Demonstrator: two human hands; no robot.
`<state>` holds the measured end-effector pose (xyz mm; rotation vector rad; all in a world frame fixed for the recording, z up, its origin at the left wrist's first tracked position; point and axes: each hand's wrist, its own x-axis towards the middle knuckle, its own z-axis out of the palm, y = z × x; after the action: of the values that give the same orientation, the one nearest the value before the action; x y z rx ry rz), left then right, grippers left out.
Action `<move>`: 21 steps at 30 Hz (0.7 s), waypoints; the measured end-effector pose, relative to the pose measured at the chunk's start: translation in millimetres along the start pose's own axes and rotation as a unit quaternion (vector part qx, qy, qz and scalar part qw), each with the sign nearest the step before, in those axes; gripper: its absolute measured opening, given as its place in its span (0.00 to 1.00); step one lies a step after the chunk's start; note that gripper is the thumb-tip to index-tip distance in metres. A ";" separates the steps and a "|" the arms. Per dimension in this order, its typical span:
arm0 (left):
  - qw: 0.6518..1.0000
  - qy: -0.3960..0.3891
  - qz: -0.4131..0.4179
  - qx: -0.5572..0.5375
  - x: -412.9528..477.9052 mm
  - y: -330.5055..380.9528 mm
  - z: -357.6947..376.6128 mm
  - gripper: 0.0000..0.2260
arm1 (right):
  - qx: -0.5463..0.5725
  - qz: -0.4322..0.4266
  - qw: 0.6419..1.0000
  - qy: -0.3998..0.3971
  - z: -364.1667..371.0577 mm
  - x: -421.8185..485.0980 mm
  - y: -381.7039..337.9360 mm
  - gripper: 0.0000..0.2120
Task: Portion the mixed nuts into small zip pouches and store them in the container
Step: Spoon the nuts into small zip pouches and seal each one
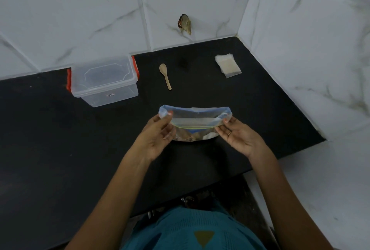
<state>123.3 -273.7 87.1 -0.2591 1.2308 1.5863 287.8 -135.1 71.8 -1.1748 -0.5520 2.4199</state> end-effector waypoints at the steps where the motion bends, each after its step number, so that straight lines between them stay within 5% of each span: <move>1: 0.999 0.010 0.005 0.033 -0.5 -2.7 2.0 0.15 | -0.002 -0.001 1.000 0.003 0.8 -0.7 0.0 0.09; 6: 0.999 0.000 -0.030 0.014 -2.7 -12.3 11.5 0.04 | 0.017 -0.015 0.999 0.025 1.0 0.0 1.7 0.07; 14: 0.995 -0.029 -0.040 -0.082 0.5 -13.5 8.7 0.10 | -0.044 0.020 0.998 0.028 -4.1 2.7 3.9 0.08; 21: 0.980 -0.068 -0.039 -0.181 4.9 -18.5 4.1 0.12 | 0.023 0.032 0.999 0.012 3.6 -1.0 3.4 0.07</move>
<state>138.0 -269.3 75.0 -0.4183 0.8126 1.7227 284.9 -139.1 72.8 -1.2168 -0.4551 2.4545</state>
